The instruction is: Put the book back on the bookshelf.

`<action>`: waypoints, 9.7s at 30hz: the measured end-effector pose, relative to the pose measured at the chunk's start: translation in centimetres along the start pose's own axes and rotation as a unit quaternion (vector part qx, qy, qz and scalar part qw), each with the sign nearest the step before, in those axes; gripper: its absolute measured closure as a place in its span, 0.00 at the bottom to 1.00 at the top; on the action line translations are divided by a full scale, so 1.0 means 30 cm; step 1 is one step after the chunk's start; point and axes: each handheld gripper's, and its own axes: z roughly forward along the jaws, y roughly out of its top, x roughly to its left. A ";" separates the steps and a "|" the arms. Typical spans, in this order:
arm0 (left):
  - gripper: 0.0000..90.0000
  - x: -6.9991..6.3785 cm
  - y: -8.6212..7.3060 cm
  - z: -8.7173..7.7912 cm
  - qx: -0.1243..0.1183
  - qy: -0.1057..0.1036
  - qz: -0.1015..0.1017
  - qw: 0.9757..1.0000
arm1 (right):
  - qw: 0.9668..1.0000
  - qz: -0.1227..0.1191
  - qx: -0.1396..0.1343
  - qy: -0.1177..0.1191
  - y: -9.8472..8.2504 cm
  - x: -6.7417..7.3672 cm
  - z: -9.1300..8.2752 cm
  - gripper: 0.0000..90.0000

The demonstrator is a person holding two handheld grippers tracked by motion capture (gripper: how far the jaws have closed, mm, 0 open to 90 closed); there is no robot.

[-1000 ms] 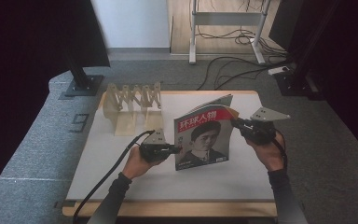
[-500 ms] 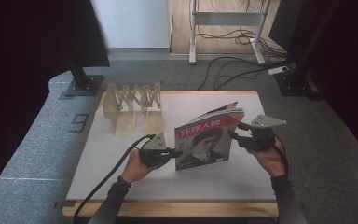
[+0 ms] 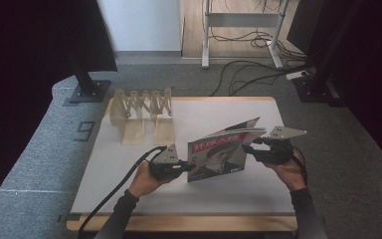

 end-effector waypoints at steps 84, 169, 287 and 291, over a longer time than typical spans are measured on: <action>0.97 0.157 0.149 -0.373 -0.052 0.122 -0.109 0.985 | 0.984 0.048 0.115 -0.127 -0.260 0.003 0.092 0.13; 0.96 0.455 -0.105 -0.657 -0.094 0.331 -0.235 0.909 | 0.979 0.068 0.143 -0.126 -0.367 0.024 0.174 0.05; 0.00 0.104 -0.394 -0.096 0.092 0.139 -0.199 0.966 | 0.979 0.067 0.144 -0.126 -0.366 0.023 0.174 0.05; 0.00 0.111 -0.423 -0.068 0.118 0.147 -0.203 0.961 | 0.979 0.068 0.144 -0.126 -0.366 0.023 0.174 0.05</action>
